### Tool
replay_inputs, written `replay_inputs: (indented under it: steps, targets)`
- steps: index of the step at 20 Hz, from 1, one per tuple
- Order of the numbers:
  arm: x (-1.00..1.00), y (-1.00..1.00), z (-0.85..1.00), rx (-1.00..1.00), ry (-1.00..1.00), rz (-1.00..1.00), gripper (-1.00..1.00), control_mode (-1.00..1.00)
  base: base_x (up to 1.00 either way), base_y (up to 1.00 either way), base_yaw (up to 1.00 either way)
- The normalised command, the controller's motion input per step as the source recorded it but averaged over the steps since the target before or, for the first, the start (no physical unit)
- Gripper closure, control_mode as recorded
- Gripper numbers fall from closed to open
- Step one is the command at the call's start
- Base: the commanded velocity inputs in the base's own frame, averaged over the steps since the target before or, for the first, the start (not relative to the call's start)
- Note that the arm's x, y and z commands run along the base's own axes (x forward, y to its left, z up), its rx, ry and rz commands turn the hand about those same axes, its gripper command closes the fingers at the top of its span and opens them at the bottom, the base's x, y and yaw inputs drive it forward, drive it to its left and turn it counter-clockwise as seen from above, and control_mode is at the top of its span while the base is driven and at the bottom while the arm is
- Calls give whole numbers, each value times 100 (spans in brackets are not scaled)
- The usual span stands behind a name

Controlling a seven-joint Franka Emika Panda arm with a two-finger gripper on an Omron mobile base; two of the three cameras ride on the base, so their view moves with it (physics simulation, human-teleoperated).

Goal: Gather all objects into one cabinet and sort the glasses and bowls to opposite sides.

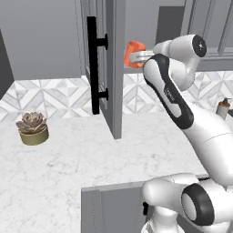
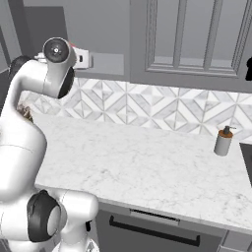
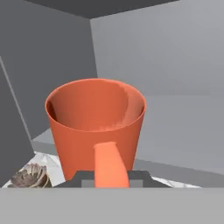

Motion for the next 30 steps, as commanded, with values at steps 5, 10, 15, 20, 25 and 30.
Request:
replay_inputs:
  steps: [5, 10, 15, 20, 25, 30]
  targets:
    - [-100, -32, 28, 0, 0, -3, 100, -100, 0, 0, 0]
    - [-100, -27, 26, 0, 8, -12, 100, -100, 0, 0, 0]
    - [-100, -26, 9, 0, 13, -9, 100, -100, 0, 0, 0]
    - [-55, 1, 0, -1, 3, -8, 100, -100, 0, 0, 0]
    - [-63, -2, 0, -5, 0, -1, 100, -100, 0, 0, 0]
    - [-73, -22, 0, -7, 0, -4, 100, -100, 0, 0, 0]
